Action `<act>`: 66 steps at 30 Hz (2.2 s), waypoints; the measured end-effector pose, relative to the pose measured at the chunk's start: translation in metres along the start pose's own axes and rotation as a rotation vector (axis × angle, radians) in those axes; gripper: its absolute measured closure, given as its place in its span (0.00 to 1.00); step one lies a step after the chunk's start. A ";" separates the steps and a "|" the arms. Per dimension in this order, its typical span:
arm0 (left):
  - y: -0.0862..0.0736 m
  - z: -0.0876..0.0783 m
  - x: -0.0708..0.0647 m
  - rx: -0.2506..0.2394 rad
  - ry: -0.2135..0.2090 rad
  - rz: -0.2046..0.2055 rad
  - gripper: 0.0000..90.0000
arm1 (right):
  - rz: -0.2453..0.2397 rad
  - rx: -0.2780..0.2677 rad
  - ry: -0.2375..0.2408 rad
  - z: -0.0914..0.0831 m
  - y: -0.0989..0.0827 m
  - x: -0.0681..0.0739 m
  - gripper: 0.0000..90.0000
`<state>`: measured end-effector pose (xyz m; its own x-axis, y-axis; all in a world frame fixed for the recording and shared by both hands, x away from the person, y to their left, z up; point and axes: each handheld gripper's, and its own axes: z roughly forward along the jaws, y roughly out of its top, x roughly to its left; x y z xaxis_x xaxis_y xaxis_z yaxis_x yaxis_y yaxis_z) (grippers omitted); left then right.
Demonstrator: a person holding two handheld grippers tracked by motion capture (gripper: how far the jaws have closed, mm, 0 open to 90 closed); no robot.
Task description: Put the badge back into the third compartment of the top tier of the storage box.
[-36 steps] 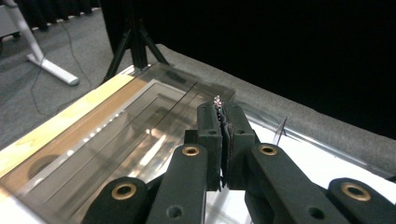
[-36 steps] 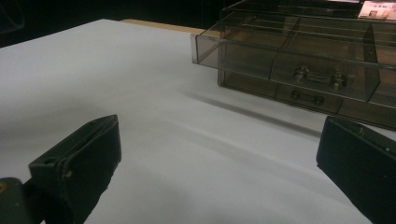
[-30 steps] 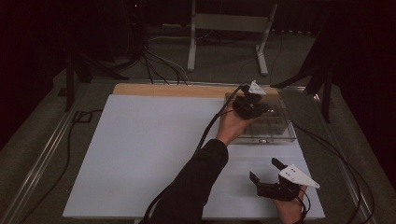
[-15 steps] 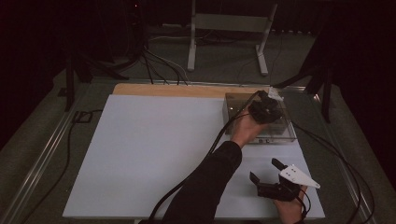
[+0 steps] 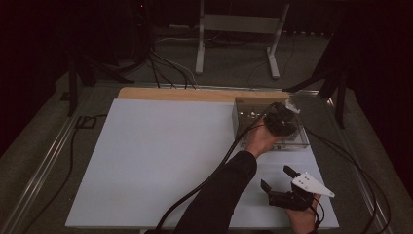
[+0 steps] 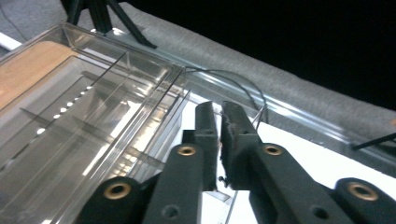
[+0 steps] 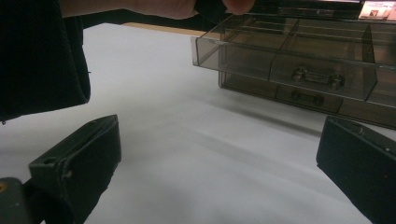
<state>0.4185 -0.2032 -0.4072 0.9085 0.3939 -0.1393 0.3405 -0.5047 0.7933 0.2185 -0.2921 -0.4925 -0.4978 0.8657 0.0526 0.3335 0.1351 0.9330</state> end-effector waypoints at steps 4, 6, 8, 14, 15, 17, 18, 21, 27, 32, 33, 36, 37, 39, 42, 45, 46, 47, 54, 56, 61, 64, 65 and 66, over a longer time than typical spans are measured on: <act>0.000 -0.011 0.006 -0.045 0.025 -0.026 0.72 | 0.000 -0.003 0.000 -0.001 0.000 0.000 0.00; 0.000 -0.019 0.010 -0.055 0.047 -0.042 0.60 | 0.001 -0.003 -0.001 -0.001 0.000 0.000 0.00; 0.001 -0.028 0.014 -0.060 0.084 -0.046 0.49 | 0.001 -0.002 -0.002 -0.001 0.000 -0.001 0.00; -0.002 -0.057 0.024 -0.118 0.149 -0.079 0.24 | -0.005 0.000 -0.003 0.000 0.000 0.000 0.00; -0.003 -0.062 0.026 -0.126 0.151 -0.085 0.21 | -0.004 0.000 -0.003 0.000 0.000 0.001 0.00; -0.006 -0.073 0.030 -0.142 0.157 -0.094 0.18 | -0.005 0.000 -0.005 0.000 0.000 0.001 0.00; -0.008 -0.078 0.032 -0.149 0.164 -0.100 0.16 | -0.006 0.000 -0.005 0.000 0.000 0.000 0.00; -0.013 -0.091 0.038 -0.162 0.181 -0.120 0.07 | -0.012 0.003 -0.006 0.001 0.000 0.001 0.00; -0.025 -0.113 0.046 -0.134 0.211 -0.110 0.00 | -0.016 0.005 -0.008 0.002 0.000 0.001 0.00; -0.033 -0.128 0.050 -0.153 0.243 -0.102 0.00 | -0.019 0.005 -0.009 0.001 0.000 0.002 0.00; -0.039 -0.138 0.054 -0.162 0.260 -0.101 0.00 | -0.018 0.004 -0.011 0.001 0.000 0.001 0.00; -0.044 -0.147 0.057 -0.161 0.275 -0.103 0.00 | -0.016 0.005 -0.013 0.001 0.000 0.001 0.00; -0.046 -0.151 0.058 -0.168 0.281 -0.103 0.00 | -0.016 0.005 -0.013 0.001 0.000 0.001 0.00; -0.056 -0.166 0.064 -0.182 0.307 -0.107 0.00 | -0.017 0.004 -0.013 0.001 0.000 0.001 0.00; -0.063 -0.176 0.068 -0.183 0.321 -0.113 0.00 | -0.016 0.006 -0.013 0.001 0.000 0.001 0.00; -0.076 -0.190 0.074 -0.184 0.346 -0.120 0.00 | -0.020 0.006 -0.014 0.002 0.000 0.001 0.00; -0.084 -0.199 0.078 -0.191 0.362 -0.126 0.00 | -0.018 0.007 -0.014 0.002 0.000 0.001 0.00; -0.084 -0.199 0.078 -0.191 0.362 -0.126 0.00 | -0.017 0.007 -0.015 0.002 0.000 0.001 0.00; -0.118 -0.234 0.082 -0.212 0.420 -0.138 0.00 | -0.018 0.008 -0.016 0.002 0.000 0.002 0.00; -0.127 -0.244 0.082 -0.220 0.443 -0.146 0.00 | -0.023 0.012 -0.017 0.003 -0.001 0.003 0.00; -0.151 -0.265 0.081 -0.230 0.476 -0.152 0.00 | -0.026 0.010 -0.018 0.003 0.000 0.003 0.00; -0.169 -0.279 0.080 -0.230 0.502 -0.155 0.00 | -0.025 0.010 -0.018 0.002 0.000 0.003 0.00; -0.175 -0.284 0.079 -0.233 0.513 -0.156 0.00 | -0.025 0.010 -0.019 0.003 -0.001 0.003 0.00; -0.182 -0.289 0.079 -0.241 0.523 -0.162 0.00 | -0.025 0.010 -0.019 0.003 -0.001 0.003 0.00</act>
<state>0.3584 0.1419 -0.3909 0.5889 0.8082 -0.0075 0.3445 -0.2427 0.9069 0.2190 -0.2886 -0.4938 -0.4911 0.8708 0.0224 0.3294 0.1618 0.9302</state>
